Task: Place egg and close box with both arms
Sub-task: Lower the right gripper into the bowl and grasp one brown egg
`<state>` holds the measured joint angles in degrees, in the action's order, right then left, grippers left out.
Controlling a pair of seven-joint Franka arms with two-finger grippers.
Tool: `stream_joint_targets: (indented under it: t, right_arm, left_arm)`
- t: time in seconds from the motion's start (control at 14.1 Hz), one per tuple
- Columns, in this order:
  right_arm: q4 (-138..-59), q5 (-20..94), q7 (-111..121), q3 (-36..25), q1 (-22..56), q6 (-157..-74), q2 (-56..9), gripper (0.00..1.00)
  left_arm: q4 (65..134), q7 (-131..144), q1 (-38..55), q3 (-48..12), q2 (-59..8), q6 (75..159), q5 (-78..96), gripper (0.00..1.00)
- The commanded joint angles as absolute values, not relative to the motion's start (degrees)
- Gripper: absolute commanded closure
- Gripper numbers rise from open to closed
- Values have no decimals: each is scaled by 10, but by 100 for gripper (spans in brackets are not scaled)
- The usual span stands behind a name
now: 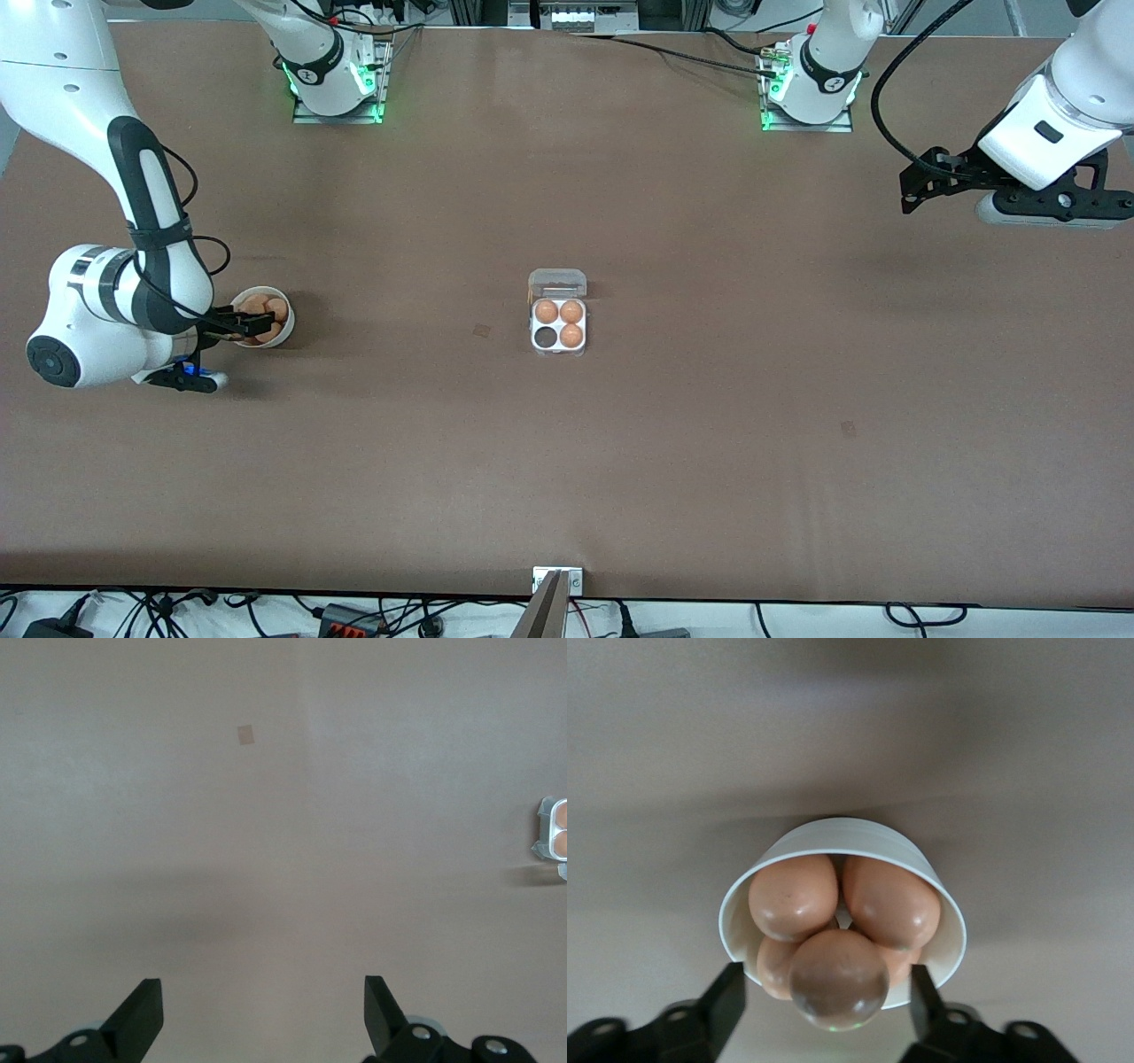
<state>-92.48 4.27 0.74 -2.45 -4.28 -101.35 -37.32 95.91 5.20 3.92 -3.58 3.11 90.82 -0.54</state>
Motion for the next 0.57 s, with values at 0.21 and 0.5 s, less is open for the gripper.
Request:
stream_joint_targets:
  t: [0.21, 0.5]
  right_arm:
    - [-917, 46, 33, -23, -54, -1006, -376, 70]
    - [-892, 48, 33, -20, -50, -989, -370, 76]
  left_arm:
    - [961, 40, 37, -36, 36, 910, 2, 0]
    - [961, 40, 37, -36, 37, 910, 2, 0]
